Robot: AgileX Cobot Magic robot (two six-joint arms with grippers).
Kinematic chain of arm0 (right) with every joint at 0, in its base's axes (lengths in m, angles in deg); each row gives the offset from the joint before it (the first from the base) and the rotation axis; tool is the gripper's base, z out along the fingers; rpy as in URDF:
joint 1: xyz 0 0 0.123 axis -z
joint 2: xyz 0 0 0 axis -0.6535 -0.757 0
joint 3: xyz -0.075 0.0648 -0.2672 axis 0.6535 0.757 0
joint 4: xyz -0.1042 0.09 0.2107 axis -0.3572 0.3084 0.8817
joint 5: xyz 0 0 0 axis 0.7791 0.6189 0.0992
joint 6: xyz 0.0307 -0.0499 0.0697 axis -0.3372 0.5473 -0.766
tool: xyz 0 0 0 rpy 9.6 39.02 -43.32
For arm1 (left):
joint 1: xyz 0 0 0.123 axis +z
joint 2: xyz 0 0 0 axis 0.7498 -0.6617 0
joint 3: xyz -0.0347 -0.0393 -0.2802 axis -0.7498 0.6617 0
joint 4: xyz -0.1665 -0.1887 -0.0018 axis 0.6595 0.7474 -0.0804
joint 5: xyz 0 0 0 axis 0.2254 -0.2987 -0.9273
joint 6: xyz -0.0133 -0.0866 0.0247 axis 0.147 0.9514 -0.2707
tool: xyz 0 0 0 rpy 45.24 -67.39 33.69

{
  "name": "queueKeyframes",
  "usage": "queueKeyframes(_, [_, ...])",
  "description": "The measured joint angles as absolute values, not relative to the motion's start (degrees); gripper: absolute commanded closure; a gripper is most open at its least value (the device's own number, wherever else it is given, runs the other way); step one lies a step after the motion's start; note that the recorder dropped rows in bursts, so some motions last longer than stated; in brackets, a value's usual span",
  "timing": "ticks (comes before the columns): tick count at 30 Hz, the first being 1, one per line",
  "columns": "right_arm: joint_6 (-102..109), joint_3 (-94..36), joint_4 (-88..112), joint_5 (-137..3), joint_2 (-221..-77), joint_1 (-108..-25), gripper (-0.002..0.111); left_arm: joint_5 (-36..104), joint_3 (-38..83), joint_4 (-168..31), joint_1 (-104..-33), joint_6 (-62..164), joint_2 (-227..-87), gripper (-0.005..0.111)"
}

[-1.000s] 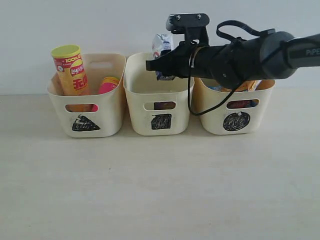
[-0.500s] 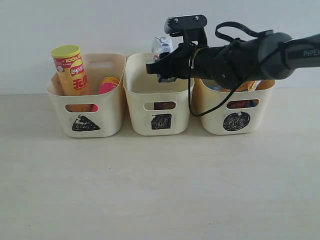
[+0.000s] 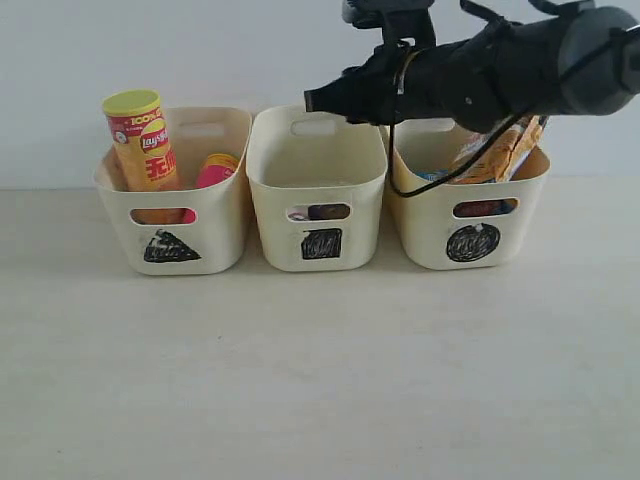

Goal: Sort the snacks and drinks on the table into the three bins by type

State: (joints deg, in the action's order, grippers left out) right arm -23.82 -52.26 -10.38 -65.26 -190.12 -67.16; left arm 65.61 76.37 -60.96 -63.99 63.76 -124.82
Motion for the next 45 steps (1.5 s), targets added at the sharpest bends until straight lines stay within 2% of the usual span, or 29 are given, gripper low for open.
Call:
queueKeyframes(8, [-23.7,-50.3,-10.1,-51.4,-187.0,-63.7,0.108,65.6,76.4,-61.0,-64.0,63.8,-124.8,0.102])
queueKeyframes(17, [-23.3,-34.4,-9.9,-52.1,-174.9,-51.7,0.108,65.6,76.4,-61.0,-64.0,63.8,-124.8,0.102])
queueKeyframes(27, [-24.4,-12.5,-8.4,-65.1,-156.0,-37.7,0.108,65.6,76.4,-61.0,-64.0,63.8,-124.8,0.102])
queueKeyframes(45, [-25.9,25.3,-7.7,-93.4,-122.9,-37.2,0.108,65.5,76.4,-61.0,-64.0,63.8,-124.8,0.102])
